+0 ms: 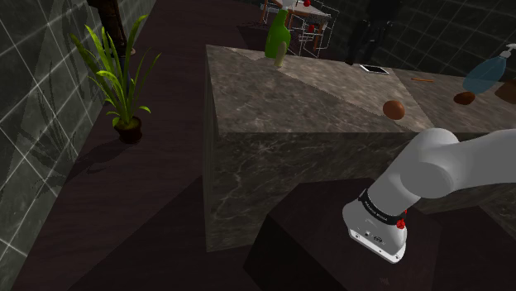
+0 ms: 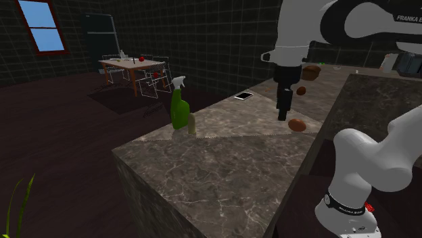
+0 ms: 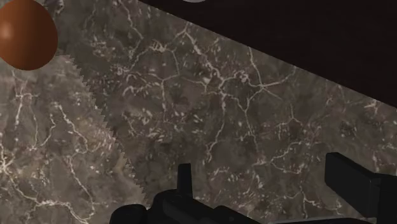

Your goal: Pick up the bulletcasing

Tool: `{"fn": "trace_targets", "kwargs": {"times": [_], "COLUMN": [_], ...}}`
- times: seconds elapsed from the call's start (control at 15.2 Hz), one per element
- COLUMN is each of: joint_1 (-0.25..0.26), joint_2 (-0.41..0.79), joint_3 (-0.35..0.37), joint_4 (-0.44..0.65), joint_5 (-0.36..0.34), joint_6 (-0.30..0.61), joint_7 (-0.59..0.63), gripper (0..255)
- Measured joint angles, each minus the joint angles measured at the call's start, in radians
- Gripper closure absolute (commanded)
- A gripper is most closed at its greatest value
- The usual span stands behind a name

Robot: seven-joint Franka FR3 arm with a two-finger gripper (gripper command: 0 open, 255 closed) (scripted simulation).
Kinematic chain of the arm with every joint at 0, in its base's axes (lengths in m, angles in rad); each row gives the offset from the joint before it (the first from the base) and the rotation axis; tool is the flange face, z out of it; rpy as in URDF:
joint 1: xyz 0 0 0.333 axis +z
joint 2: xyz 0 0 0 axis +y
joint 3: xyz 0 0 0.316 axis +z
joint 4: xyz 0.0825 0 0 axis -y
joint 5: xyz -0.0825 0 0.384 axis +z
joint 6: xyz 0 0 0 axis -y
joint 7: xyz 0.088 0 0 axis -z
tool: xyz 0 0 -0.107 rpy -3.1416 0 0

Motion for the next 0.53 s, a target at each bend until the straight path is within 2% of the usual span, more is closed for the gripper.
{"fn": "trace_targets", "kwargs": {"times": [0.13, 0.53], "joint_1": [-0.001, -0.005], "joint_2": [0.015, 0.225], "joint_3": [-0.003, -0.034], "joint_4": [0.010, 0.118], "joint_5": [-0.003, -0.023], "joint_6": [0.005, 0.108], "joint_7": [-0.003, -0.028], "gripper": [0, 0]}}
